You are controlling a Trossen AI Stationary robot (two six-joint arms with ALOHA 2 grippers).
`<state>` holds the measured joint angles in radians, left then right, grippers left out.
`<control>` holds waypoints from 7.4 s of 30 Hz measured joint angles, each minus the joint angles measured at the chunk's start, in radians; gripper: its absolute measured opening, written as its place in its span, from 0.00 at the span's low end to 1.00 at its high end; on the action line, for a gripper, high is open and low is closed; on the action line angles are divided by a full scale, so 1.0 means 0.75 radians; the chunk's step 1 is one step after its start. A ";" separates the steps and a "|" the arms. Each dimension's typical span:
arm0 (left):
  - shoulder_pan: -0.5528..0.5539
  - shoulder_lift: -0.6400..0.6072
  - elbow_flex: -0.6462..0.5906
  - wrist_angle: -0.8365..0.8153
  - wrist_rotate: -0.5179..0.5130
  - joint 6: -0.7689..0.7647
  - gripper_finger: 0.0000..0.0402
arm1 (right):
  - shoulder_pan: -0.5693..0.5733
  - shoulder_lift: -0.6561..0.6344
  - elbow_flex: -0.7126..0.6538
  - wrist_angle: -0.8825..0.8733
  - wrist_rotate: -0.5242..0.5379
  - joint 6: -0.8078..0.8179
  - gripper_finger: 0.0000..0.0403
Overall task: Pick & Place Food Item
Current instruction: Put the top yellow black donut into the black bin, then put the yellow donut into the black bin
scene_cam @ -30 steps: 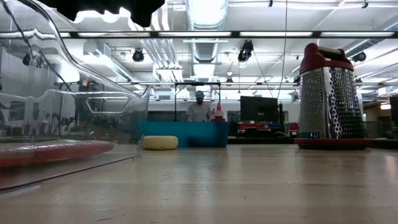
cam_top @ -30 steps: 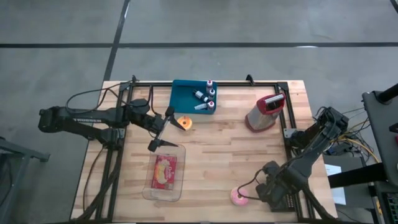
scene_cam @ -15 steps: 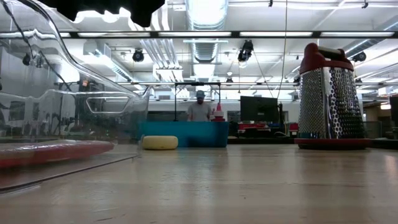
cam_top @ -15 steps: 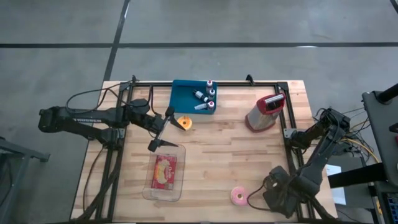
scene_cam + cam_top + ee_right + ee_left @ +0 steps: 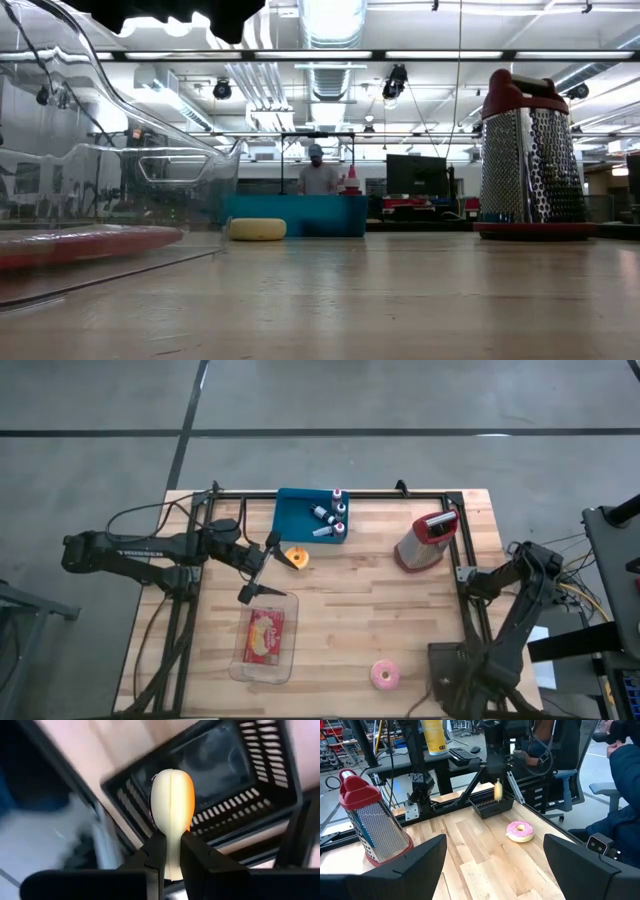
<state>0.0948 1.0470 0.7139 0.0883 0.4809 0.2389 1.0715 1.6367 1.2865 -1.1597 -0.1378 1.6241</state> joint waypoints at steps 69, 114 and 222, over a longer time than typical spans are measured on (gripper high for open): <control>0.000 0.000 0.000 0.000 0.000 0.000 0.85 | 0.014 0.084 0.000 0.121 -0.013 -0.385 0.37; 0.000 0.000 0.000 0.000 0.000 0.000 0.85 | -0.021 0.051 0.247 -0.245 0.458 -0.072 0.50; 0.001 -0.002 0.000 0.000 0.000 0.000 0.85 | -1.409 0.697 0.026 1.642 0.936 -3.078 0.50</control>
<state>0.0952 1.0458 0.7139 0.0883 0.4810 0.2386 0.0151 2.1597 1.3057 0.0718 0.5641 -0.6842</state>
